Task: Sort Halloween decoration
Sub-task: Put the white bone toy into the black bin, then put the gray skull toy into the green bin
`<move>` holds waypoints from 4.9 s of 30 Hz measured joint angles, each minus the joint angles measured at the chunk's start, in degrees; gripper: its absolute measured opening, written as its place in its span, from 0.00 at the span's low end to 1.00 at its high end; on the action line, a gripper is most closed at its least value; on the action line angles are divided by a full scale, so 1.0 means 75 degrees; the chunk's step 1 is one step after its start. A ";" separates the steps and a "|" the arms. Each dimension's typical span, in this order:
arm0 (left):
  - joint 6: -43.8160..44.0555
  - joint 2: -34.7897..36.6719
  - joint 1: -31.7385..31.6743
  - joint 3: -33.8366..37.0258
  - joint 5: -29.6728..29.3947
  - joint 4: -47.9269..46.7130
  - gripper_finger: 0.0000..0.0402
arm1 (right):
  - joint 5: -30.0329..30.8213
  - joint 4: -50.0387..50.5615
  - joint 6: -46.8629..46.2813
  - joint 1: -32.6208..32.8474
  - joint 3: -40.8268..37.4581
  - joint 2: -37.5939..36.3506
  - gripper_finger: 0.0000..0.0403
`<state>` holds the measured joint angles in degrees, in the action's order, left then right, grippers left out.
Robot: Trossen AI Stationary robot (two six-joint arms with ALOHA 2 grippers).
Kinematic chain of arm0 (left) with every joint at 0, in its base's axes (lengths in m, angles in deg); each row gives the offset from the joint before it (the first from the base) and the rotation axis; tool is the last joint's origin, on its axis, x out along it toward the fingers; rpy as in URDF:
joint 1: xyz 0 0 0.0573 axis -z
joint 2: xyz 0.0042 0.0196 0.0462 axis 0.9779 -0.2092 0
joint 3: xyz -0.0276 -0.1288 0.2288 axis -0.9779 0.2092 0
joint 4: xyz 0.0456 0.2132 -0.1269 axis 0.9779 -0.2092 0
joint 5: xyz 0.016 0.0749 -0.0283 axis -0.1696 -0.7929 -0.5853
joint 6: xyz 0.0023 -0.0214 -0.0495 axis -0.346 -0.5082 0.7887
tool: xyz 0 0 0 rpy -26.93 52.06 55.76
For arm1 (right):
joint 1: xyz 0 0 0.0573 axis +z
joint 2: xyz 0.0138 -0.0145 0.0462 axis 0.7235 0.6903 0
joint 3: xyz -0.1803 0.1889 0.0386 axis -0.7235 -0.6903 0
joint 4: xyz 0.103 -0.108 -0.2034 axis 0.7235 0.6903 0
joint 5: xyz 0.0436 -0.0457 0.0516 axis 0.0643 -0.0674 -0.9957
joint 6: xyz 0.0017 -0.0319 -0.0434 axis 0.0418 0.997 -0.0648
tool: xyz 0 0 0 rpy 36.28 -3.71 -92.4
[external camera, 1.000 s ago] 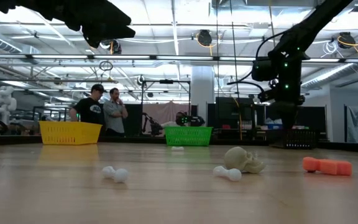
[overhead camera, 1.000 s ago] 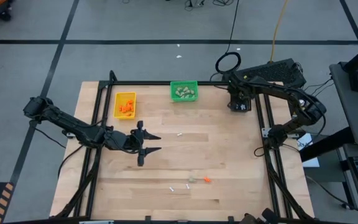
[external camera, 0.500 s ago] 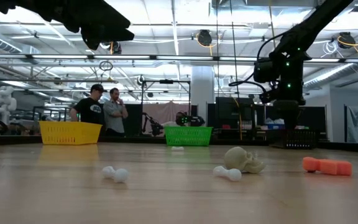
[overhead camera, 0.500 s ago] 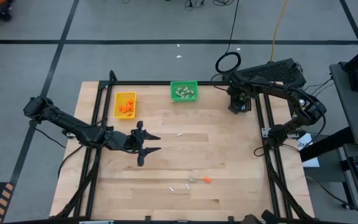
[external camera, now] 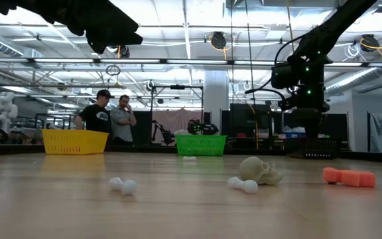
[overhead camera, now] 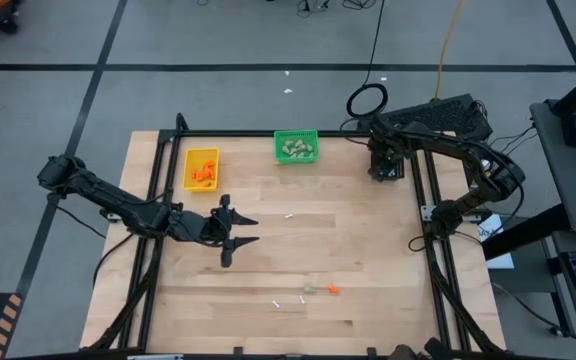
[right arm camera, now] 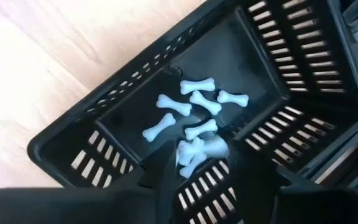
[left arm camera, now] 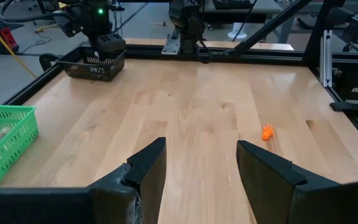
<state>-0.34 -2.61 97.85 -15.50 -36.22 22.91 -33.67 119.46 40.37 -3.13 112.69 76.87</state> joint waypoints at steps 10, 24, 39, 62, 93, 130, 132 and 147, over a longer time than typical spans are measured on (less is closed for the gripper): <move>0.0108 0.0000 0.0000 0.0000 0.0001 0.0003 0.48 | 0.0164 0.0067 -0.0350 0.0006 0.0000 -0.0009 0.43; 0.0187 0.0000 -0.0001 0.0000 0.0000 -0.0046 0.48 | -0.0124 0.0367 -0.0785 0.0624 -0.0003 -0.2066 0.45; 0.0197 0.0000 0.0000 0.0000 0.0000 0.0035 0.48 | -0.0476 0.0529 -0.2507 0.4127 -0.0003 -0.3728 0.45; 0.0198 0.0000 0.0000 0.0000 -0.0001 0.0000 0.48 | -0.0020 -0.2452 -0.4103 0.9355 -0.0003 -0.0917 0.45; 0.0388 0.0003 -0.0002 0.0000 -0.0003 0.0000 0.48 | 0.0601 -0.7459 -0.4257 1.0809 -0.0003 0.2721 0.62; 0.0388 0.0003 0.0000 0.0000 -0.0006 -0.0006 0.48 | 0.0813 -0.8036 -0.4153 1.0809 0.0003 0.3363 0.13; 0.0388 0.0003 -0.0001 0.0000 -0.0006 -0.0006 0.48 | 0.0812 -0.8036 -0.4143 1.0809 0.0003 0.3363 0.13; 0.0397 0.0003 0.0000 0.0000 -0.0006 -0.0058 0.48 | 0.0728 -0.8306 -0.3572 1.0815 -0.0012 0.3176 0.13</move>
<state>2.63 -2.59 97.85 -15.50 -36.27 22.47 -28.22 57.16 13.58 77.98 112.60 100.69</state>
